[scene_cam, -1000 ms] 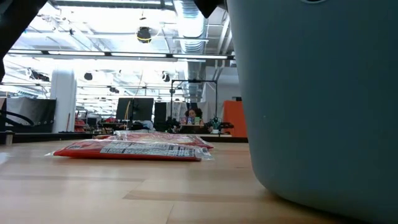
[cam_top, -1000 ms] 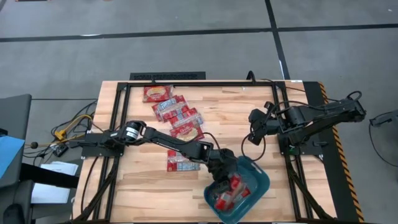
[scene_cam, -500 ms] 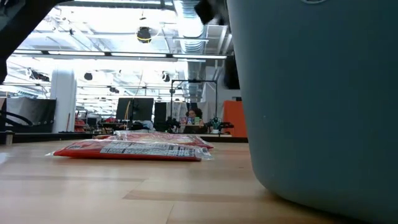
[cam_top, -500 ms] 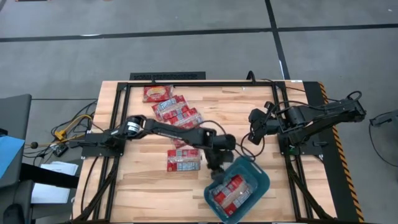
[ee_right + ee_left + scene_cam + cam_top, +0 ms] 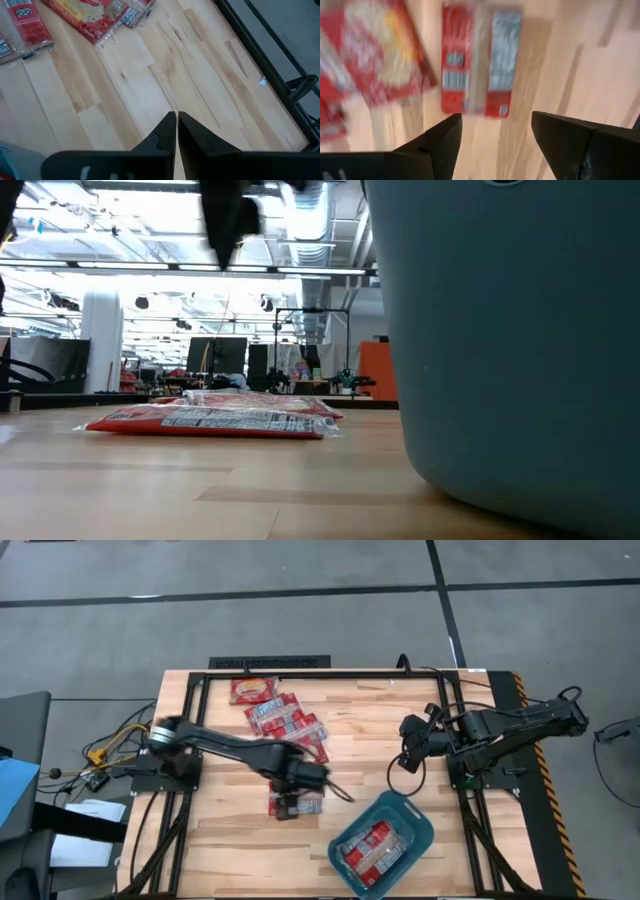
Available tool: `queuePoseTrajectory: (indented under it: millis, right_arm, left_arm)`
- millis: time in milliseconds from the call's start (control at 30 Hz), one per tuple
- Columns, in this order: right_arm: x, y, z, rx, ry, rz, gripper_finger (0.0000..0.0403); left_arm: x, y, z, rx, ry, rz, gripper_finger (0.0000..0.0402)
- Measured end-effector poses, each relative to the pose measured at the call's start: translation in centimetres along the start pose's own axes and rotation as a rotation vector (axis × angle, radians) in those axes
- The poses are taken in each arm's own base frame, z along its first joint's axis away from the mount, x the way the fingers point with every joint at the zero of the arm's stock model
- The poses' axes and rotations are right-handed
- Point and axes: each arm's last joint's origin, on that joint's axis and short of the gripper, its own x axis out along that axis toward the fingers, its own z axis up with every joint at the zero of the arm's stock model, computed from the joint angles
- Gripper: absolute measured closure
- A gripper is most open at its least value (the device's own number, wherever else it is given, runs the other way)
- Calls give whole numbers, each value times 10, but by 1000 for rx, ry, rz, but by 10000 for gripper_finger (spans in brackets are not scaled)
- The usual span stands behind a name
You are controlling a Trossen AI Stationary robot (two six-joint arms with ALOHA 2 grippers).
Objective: Sort popcorn bags into baskets
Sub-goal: Adjust the popcorn bag
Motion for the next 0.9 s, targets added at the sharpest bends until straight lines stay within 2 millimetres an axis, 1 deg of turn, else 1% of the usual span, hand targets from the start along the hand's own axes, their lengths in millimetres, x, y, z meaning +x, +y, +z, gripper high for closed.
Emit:
queuePoseTrajectory:
  millis: [100, 233, 300, 400, 467, 600, 700, 833, 900]
  right_arm:
    - [0, 1, 1, 1, -10, 6, 361]
    - [1, 5, 7, -11, -64, 36, 361]
    - [2, 8, 11, -24, -90, 49, 361]
    - [6, 13, 14, -24, -99, 54, 361]
    - [11, 16, 15, -33, -85, 47, 361]
    - [26, 33, 21, -25, -86, 66, 361]
    - [46, 58, 31, -95, -119, 148, 361]
    - [84, 100, 47, -169, -207, 334, 361]
    - [104, 121, 50, -194, -244, 426, 361]
  left_arm:
    - [14, 18, -32, -123, -50, -28, 173]
    - [53, 45, -65, -241, -181, -133, 173]
    - [70, 58, -76, -260, -242, -150, 173]
    - [92, 77, -87, -242, -276, -110, 173]
    - [101, 85, -91, -228, -281, -98, 173]
    - [106, 96, -91, -196, -299, -119, 173]
    - [105, 97, -87, -160, -337, -177, 173]
    - [103, 95, -82, -117, -375, -231, 173]
    - [102, 94, -81, -91, -394, -260, 173]
